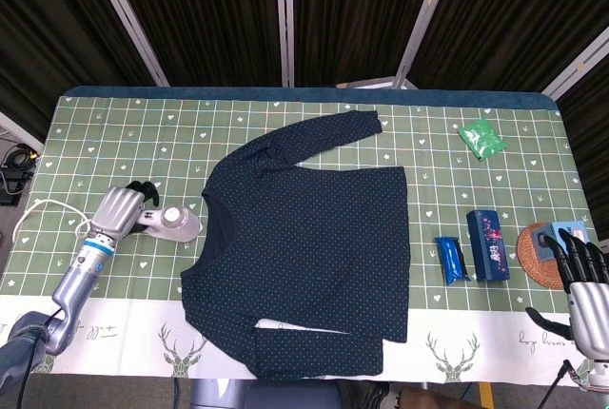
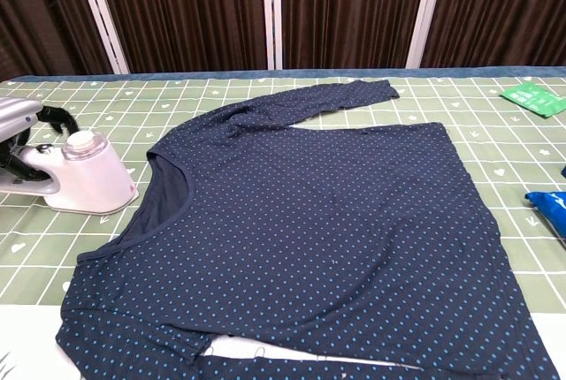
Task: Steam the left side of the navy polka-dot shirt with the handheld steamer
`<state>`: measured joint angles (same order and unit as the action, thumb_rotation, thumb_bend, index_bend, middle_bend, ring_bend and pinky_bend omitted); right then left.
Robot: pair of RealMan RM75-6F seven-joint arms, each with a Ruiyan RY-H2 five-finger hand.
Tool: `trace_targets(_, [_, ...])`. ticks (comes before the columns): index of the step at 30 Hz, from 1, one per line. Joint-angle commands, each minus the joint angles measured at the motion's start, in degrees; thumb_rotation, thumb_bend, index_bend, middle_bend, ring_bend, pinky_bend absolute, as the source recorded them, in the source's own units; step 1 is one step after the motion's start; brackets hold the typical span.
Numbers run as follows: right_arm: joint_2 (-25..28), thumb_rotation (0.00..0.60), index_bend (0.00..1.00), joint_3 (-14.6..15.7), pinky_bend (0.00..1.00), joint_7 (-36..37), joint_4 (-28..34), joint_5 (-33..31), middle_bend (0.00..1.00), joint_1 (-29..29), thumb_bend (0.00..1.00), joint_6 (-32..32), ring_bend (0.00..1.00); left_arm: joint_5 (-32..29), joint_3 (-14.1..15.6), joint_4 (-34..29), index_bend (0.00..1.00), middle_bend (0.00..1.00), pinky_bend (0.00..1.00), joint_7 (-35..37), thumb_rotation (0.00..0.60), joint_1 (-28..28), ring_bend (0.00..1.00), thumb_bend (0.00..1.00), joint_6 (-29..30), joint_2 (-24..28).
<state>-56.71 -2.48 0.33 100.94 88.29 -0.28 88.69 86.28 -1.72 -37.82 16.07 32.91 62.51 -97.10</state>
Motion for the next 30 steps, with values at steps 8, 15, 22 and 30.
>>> trace_targets(8, [0.7,0.6,0.0,0.4,0.0,0.8,0.6,0.8,0.0,-0.3,0.0,0.4,0.0,-3.0,-0.6,-23.2,0.0,0.0,0.0,-9.2,0.6,-2.6,0.0,0.0,0.0,13.7])
trace_targets(15, [1.1,0.6,0.0,1.1,0.0,1.8,0.8,2.3,0.0,-0.6,0.0,1.0,0.0,-1.9,0.6,-37.1,0.0,0.0,0.0,-12.9,0.6,-7.1,0.0,0.0,6.5,23.2])
trace_targets(22, [1.5,0.6,0.0,1.5,0.0,2.7,0.9,4.1,0.0,-1.2,0.0,2.5,0.0,0.7,1.4,-48.2,0.0,0.0,0.0,-14.8,0.6,-14.0,0.0,0.0,18.9,30.1])
trace_targets(30, [1.3,0.6,0.0,1.8,0.0,2.2,0.7,5.0,0.0,-1.5,0.0,3.2,0.0,0.2,4.0,-62.4,0.0,0.0,0.0,-26.5,0.6,-23.2,0.0,0.0,29.6,35.3])
